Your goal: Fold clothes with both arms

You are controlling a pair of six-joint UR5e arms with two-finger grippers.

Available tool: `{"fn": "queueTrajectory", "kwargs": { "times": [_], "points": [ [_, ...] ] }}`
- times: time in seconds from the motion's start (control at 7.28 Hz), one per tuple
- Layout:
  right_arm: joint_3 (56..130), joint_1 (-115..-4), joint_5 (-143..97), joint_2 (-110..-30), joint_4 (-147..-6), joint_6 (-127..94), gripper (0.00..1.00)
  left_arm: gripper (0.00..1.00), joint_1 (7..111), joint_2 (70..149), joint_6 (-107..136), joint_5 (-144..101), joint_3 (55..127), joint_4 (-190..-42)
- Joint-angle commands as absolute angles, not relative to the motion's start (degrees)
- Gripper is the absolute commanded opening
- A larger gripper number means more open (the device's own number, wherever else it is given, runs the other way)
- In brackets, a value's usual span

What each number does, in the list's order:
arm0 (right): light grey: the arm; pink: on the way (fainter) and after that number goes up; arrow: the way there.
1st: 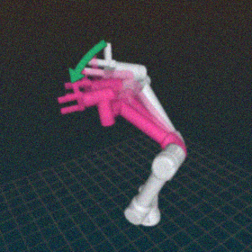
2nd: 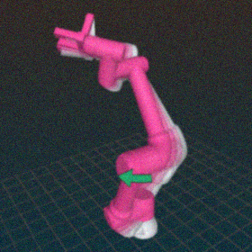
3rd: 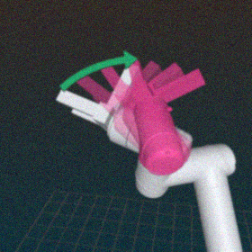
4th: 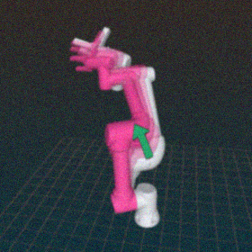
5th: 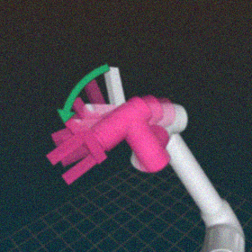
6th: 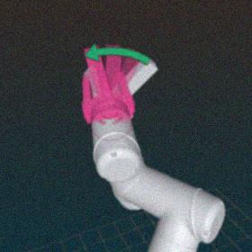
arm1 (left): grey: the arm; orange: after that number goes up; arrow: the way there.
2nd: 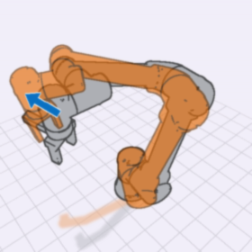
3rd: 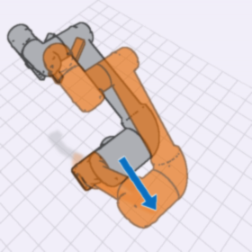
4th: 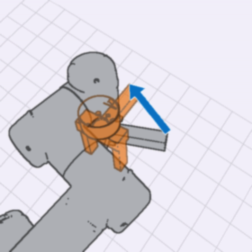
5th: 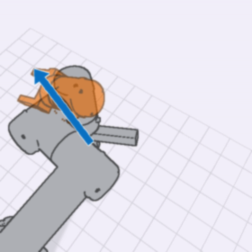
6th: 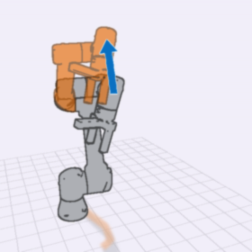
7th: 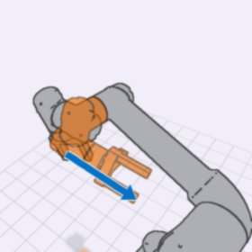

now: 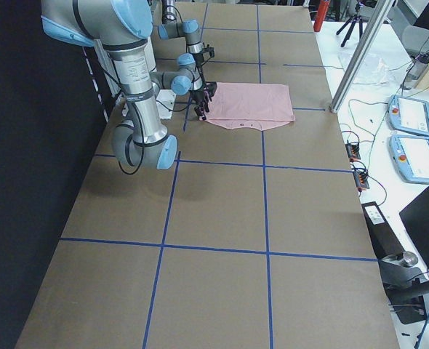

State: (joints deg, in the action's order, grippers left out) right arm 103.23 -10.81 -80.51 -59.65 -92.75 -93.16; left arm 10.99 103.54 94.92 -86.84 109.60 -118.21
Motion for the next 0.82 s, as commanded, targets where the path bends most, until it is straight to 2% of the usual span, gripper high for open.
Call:
{"fn": "queueTrajectory", "kwargs": {
  "times": [0.0, 0.14, 0.27, 0.41, 0.55, 0.69],
  "points": [
    [103.1, -10.8, -80.5, -59.7, -92.7, -93.3, 0.65, 0.00, 11.0, 103.5, 94.9, -86.8, 109.6, -118.2],
    [103.0, -10.8, -80.4, -59.6, -92.7, -93.3, 0.57, 0.00, 11.0, 103.6, 94.9, -86.8, 109.6, -118.2],
    [103.0, -10.8, -80.4, -59.6, -92.6, -95.8, 0.37, 0.00, 11.0, 103.6, 94.9, -86.8, 109.6, -118.2],
    [102.9, -10.8, -80.4, -59.6, -92.6, -96.8, 0.09, 0.00, 11.0, 103.6, 94.9, -86.8, 109.6, -118.2],
    [102.9, -10.8, -80.4, -59.3, -92.6, -98.1, 0.00, 0.00, 11.0, 103.6, 94.8, -86.8, 109.6, -118.2],
    [102.4, -10.7, -80.4, -59.5, -92.6, -98.7, 0.00, 0.00, 11.0, 103.6, 94.9, -86.8, 109.6, -118.2]
  ]
}}
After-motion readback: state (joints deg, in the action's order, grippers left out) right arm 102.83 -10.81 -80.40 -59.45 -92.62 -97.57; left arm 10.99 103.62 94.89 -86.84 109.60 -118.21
